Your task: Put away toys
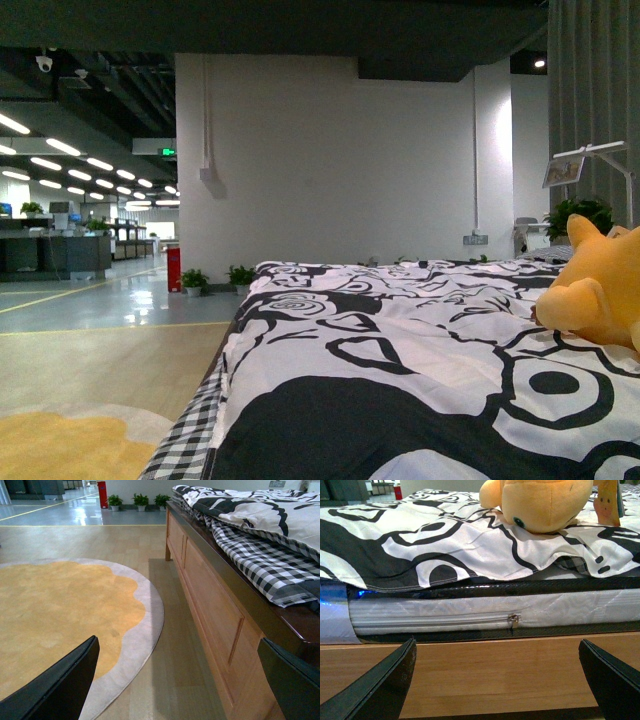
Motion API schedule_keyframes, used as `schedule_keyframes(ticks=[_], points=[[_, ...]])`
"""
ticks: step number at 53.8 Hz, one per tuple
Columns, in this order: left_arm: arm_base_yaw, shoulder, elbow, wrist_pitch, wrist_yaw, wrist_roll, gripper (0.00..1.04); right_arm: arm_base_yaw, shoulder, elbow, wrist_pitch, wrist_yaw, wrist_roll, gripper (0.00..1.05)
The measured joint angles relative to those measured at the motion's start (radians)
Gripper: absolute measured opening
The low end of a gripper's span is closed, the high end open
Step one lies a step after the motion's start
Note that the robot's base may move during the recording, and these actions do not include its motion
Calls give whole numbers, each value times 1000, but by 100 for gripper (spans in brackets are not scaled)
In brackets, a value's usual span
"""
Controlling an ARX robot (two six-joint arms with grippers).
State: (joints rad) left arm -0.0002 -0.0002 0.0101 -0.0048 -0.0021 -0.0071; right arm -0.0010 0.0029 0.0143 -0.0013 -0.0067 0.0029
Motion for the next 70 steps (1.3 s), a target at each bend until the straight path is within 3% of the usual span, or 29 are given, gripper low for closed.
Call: schedule_keyframes(ticks=[4, 10, 16, 22, 33, 41, 50, 60, 70], points=[[0, 0, 0, 0, 1, 0, 98, 0, 0, 0, 0, 1, 0, 98], [0, 0, 0, 0, 1, 0, 98, 80, 52, 2, 2, 237, 100, 98], [0, 0, 0, 0, 2, 0, 98, 128, 147, 6, 99, 315, 150, 98], [0, 0, 0, 0, 2, 0, 98, 161, 268, 28, 234, 325, 159, 98], [0, 0, 0, 0, 2, 0, 98, 203, 666, 127, 626, 322, 130, 98], [0, 0, 0, 0, 2, 0, 98, 245, 1009, 317, 884, 324, 44, 98], [0, 0, 0, 0, 2, 0, 98, 226, 1263, 507, 1076, 370, -113, 98], [0, 0, 0, 0, 2, 0, 98, 153, 1348, 634, 1104, 380, -208, 98], [0, 0, 0, 0, 2, 0, 98, 140, 1440, 730, 1086, 330, -233, 98]])
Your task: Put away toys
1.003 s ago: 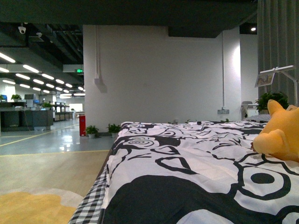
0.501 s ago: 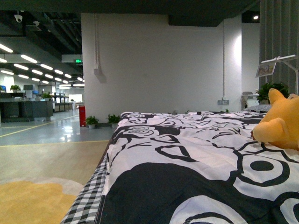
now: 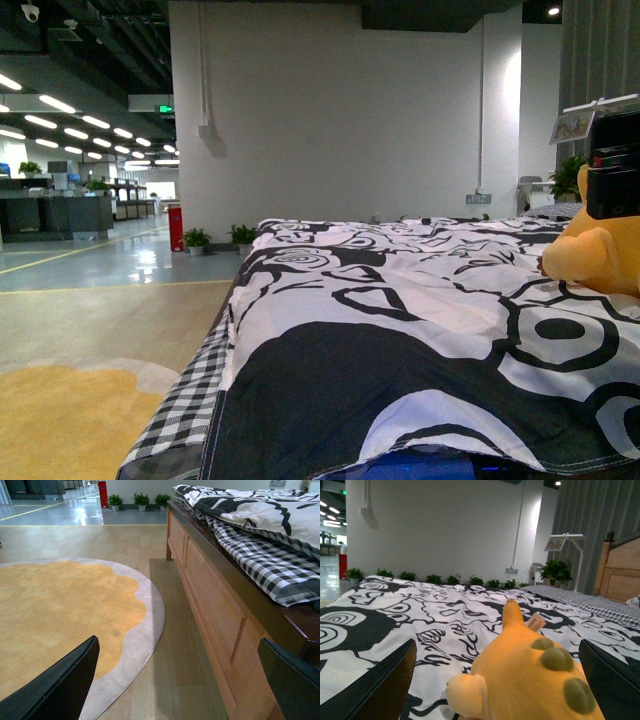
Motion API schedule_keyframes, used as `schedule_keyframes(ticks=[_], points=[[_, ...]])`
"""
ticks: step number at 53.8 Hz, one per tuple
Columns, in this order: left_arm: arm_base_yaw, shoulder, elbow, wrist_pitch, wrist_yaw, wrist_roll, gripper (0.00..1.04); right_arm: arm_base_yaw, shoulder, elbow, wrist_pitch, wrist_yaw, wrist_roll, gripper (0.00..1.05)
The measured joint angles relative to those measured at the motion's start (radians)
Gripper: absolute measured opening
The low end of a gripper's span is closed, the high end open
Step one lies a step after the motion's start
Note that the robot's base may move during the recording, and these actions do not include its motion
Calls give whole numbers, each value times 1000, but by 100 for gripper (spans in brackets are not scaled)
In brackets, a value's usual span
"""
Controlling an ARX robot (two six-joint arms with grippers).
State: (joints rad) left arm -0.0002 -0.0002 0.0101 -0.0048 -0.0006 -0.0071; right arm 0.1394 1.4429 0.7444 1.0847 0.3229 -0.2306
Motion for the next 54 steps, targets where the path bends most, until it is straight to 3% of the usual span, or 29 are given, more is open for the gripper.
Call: schedule_keyframes(ticks=[29, 54], points=[[0, 0, 0, 0, 0, 0, 98, -171, 160, 159, -58, -56, -28, 98], [0, 0, 0, 0, 0, 0, 98, -191, 166, 107, -167, -138, -15, 98]])
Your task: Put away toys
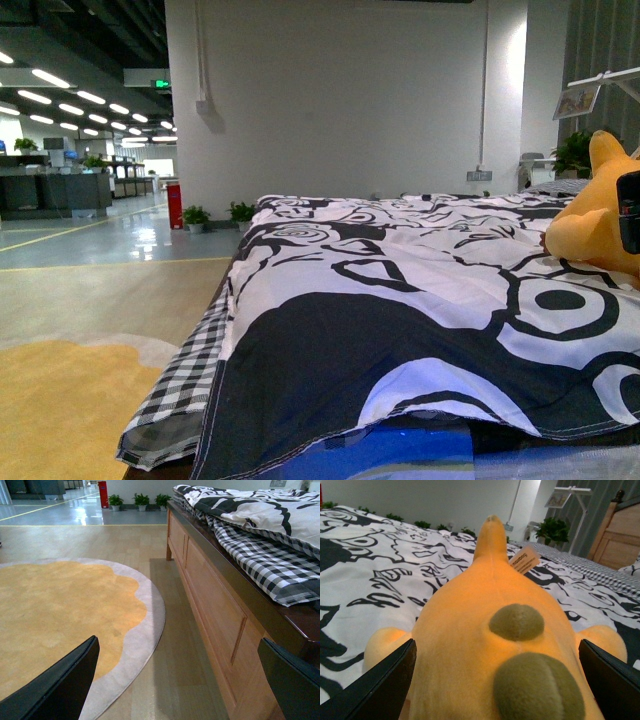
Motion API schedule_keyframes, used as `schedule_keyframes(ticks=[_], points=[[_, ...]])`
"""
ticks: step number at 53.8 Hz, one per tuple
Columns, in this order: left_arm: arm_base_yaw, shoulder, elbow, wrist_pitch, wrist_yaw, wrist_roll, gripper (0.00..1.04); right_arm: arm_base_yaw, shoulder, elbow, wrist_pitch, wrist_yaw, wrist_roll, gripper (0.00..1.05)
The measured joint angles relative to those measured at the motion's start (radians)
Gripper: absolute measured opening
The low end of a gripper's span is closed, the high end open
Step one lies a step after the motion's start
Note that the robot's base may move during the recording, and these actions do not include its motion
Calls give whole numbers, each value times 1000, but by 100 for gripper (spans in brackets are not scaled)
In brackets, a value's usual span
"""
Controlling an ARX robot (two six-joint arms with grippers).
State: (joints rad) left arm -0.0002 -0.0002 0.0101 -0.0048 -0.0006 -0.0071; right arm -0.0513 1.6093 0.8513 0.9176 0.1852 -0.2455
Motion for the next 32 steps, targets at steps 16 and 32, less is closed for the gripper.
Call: schedule_keyframes(ticks=[16, 32], points=[[0, 0, 0, 0, 0, 0, 98, 26, -21, -40, 6, -16, -12, 87], [0, 0, 0, 0, 0, 0, 98, 44, -33, -60, 44, -21, -60, 34]])
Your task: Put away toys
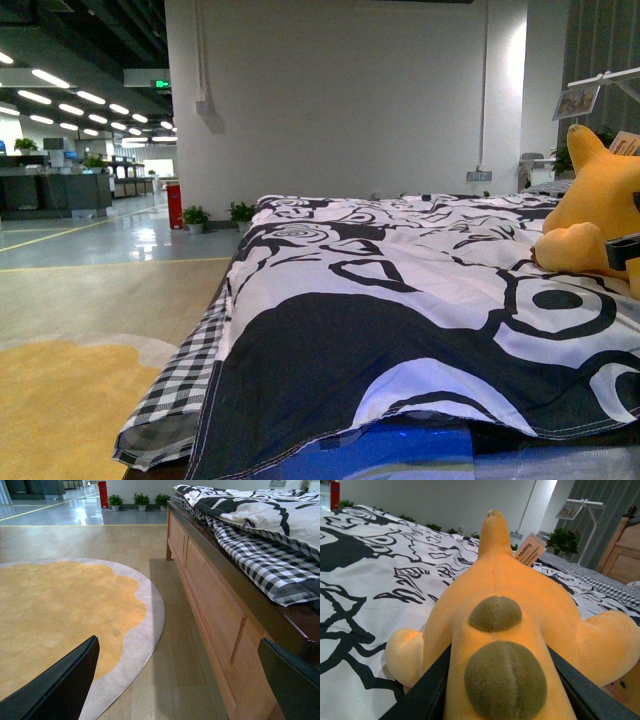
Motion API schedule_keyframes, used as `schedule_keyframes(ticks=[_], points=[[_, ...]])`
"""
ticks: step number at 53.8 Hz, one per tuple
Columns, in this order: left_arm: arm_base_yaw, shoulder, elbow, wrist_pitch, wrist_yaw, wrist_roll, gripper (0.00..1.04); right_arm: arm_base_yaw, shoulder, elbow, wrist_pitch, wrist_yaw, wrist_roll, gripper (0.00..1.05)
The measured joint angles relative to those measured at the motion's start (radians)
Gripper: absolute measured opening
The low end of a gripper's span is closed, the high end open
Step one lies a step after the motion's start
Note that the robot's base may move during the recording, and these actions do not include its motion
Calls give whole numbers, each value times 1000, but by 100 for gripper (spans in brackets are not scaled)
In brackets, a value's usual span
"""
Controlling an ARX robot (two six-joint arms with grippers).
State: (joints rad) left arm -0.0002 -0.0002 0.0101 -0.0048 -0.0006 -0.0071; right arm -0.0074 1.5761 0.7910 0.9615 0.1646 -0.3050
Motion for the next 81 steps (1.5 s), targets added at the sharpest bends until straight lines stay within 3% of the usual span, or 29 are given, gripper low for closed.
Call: schedule_keyframes(ticks=[7, 14, 33, 51, 56, 71, 77, 81], points=[[0, 0, 0, 0, 0, 0, 98, -4, -24, 0, -29, -32, 23, 17], [0, 0, 0, 0, 0, 0, 98, -27, -96, 6, -124, -128, 138, 8], [0, 0, 0, 0, 0, 0, 98, -117, -476, -15, -336, -464, 459, 7], [0, 0, 0, 0, 0, 0, 98, -255, -857, -200, -485, -631, 626, 7], [0, 0, 0, 0, 0, 0, 98, -267, -923, -216, -552, -650, 654, 7], [0, 0, 0, 0, 0, 0, 98, -268, -933, -217, -558, -654, 673, 7], [0, 0, 0, 0, 0, 0, 98, -207, -977, -182, -864, -419, 505, 7], [0, 0, 0, 0, 0, 0, 98, -171, -1032, -267, -937, -332, 393, 7]])
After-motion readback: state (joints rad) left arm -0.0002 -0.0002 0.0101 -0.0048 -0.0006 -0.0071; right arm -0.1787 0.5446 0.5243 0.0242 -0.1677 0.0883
